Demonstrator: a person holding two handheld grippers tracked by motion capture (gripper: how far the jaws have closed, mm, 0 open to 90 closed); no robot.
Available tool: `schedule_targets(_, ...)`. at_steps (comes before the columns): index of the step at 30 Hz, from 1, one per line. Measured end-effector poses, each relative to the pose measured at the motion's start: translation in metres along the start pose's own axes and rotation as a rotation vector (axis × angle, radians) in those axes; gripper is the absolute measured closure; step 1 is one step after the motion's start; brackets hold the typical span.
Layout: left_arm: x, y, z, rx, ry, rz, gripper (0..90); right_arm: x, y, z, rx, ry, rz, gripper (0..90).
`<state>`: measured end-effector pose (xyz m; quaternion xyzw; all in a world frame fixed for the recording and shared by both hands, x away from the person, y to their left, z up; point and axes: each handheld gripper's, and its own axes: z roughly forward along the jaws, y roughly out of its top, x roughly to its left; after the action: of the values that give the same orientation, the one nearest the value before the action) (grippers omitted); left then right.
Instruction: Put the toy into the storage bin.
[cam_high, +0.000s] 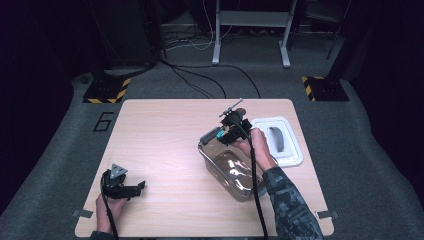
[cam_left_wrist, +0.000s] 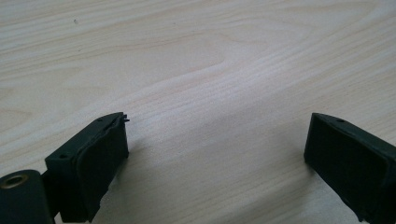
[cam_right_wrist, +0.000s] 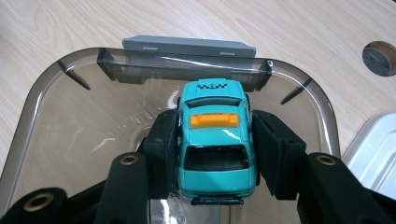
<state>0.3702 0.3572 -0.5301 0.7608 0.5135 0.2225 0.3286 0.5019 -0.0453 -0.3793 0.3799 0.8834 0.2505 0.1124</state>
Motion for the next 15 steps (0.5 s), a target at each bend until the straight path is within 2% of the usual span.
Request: schedule_targets(15,0.0000,0.0000,0.0000,0.000,0.000,0.000,5.9,0.0006,0.0005,0.0078,0.048,0.003,0.005,52.2)
